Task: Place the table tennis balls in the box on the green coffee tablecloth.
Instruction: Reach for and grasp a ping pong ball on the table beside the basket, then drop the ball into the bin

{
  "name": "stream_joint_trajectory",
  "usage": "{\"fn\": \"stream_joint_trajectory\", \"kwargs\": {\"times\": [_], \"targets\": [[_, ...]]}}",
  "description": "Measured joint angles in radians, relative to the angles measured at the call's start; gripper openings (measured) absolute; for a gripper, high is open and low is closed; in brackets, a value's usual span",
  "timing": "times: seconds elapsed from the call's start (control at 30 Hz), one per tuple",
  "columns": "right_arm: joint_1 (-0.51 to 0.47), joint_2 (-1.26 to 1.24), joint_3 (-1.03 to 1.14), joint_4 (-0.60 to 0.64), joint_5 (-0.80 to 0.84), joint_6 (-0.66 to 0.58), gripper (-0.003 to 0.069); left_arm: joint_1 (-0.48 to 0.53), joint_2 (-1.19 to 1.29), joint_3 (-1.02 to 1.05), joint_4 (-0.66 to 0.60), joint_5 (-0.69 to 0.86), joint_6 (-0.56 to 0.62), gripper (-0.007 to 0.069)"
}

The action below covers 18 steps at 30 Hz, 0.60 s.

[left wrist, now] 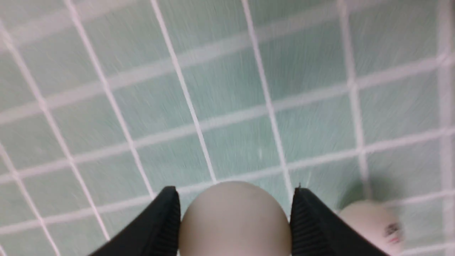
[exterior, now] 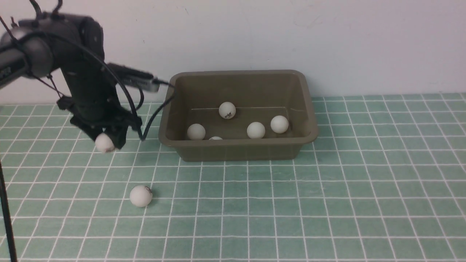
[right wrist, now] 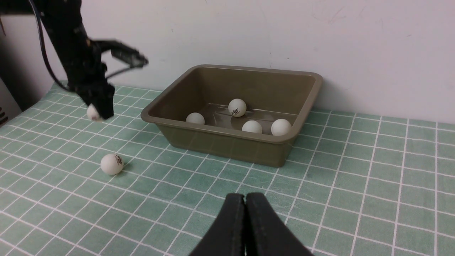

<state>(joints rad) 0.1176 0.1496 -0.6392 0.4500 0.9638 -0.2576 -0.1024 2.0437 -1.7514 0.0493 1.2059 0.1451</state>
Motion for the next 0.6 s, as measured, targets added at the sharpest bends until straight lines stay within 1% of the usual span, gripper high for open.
{"fn": "stream_joint_trajectory", "kwargs": {"times": [0.1, 0.13, 0.17, 0.2, 0.23, 0.37, 0.6], "targets": [[0.000, 0.000, 0.000, -0.001, -0.004, 0.000, -0.0015, -0.004, -0.009, -0.097, -0.064, 0.002, 0.000, 0.0352], [0.000, 0.000, 0.000, -0.002, -0.003, 0.000, -0.0015, -0.011, -0.010, -0.132, -0.117, 0.002, 0.000, 0.0352], [0.000, 0.000, 0.000, -0.003, -0.003, 0.000, -0.0015, -0.015, -0.010, -0.141, -0.137, 0.002, 0.001, 0.0352], [0.000, 0.000, 0.000, -0.004, -0.003, 0.000, -0.0015, -0.031, -0.010, -0.162, -0.216, 0.003, 0.015, 0.0352], [0.000, 0.000, 0.000, -0.004, -0.003, 0.000, -0.0015, -0.041, -0.010, -0.165, -0.252, 0.003, 0.027, 0.0352], [0.000, 0.000, 0.000, -0.004, -0.003, 0.000, -0.0015, -0.092, 0.004, -0.167, -0.367, -0.035, 0.087, 0.0352], [0.000, 0.000, 0.000, -0.004, -0.003, 0.000, -0.0015, -0.152, 0.073, -0.167, -0.386, -0.093, 0.132, 0.0352]]}}
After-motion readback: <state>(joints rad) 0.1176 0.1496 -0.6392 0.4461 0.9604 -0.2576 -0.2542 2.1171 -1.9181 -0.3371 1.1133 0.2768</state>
